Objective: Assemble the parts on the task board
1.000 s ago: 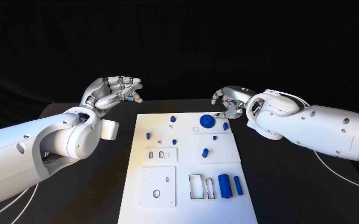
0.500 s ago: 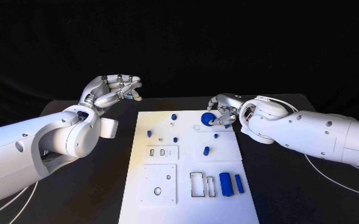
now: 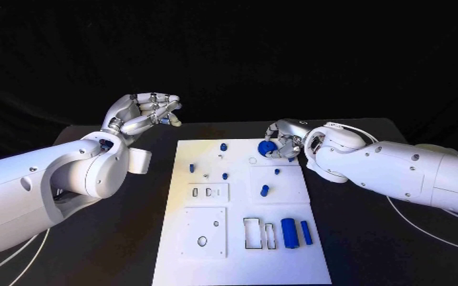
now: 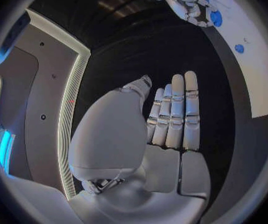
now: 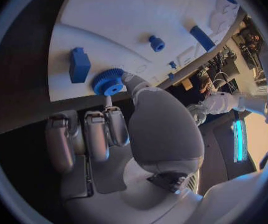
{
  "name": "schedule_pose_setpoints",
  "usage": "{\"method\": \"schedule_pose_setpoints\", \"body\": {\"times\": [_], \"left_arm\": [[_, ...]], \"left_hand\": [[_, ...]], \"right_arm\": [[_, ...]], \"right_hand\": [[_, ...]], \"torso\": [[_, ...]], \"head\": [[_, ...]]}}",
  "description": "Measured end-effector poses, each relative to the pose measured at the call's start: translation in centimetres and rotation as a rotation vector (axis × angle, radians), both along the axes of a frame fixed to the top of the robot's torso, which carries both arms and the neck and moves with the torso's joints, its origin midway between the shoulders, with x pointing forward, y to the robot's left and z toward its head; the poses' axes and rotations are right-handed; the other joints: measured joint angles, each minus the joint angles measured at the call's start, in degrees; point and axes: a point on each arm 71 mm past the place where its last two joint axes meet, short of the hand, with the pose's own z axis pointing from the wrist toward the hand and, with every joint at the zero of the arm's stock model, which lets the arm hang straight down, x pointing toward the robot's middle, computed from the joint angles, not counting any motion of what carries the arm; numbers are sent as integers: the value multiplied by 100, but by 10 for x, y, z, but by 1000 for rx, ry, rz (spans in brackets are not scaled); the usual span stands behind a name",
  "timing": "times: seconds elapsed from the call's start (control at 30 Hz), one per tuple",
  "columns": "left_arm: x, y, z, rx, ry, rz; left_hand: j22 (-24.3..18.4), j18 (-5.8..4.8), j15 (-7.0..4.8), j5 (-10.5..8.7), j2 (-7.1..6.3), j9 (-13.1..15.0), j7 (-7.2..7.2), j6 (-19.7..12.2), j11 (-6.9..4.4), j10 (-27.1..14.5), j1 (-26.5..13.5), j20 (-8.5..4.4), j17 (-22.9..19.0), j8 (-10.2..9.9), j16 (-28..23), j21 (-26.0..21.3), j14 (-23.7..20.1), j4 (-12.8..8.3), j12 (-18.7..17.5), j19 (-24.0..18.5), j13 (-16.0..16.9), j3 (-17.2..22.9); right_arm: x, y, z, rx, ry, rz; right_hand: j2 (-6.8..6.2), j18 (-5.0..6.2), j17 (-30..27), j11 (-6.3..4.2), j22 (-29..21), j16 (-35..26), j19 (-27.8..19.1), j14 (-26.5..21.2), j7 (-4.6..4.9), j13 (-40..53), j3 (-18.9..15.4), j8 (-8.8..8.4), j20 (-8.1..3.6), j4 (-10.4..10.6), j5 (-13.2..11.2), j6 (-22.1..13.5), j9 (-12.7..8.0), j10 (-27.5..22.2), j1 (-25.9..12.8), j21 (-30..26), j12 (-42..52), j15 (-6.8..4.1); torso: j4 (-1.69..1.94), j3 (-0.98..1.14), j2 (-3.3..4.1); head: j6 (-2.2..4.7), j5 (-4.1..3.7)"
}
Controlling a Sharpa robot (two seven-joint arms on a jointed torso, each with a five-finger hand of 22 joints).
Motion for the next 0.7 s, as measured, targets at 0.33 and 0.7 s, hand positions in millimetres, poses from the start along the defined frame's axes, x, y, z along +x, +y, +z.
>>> {"method": "schedule_pose_setpoints", "body": {"times": [0.33, 0.7], "left_arm": [[0, 1, 0, 0, 1, 2], [0, 3, 0, 2, 3, 5]], "left_hand": [[3, 0, 0, 0, 0, -1, 0, 0, 0, 0, 0, 0, 7, 0, 0, 0, 0, 0, 0, 0, 0, 0], [6, 0, -21, 0, 0, 5, 0, 0, 0, 0, 0, 0, 12, 0, 0, 0, -21, -16, 0, 0, 0, 16]], "right_arm": [[1, -1, 0, 1, 6, -1], [2, -2, 0, 5, 20, 2]], "right_hand": [[72, 1, -1, -9, -1, 29, 0, 0, -8, -1, 345, -3, 0, 85, 281, 271, -100, 64, -74, 0, 59, 0], [174, 2, -2, -30, -2, 51, 0, 0, -28, -2, 944, -139, 0, 117, 291, 555, -308, 85, -178, 0, 91, 0]], "torso": [[-5, 2, -3], [-4, 2, -5]], "head": [[-26, 4], [-46, 7]]}}
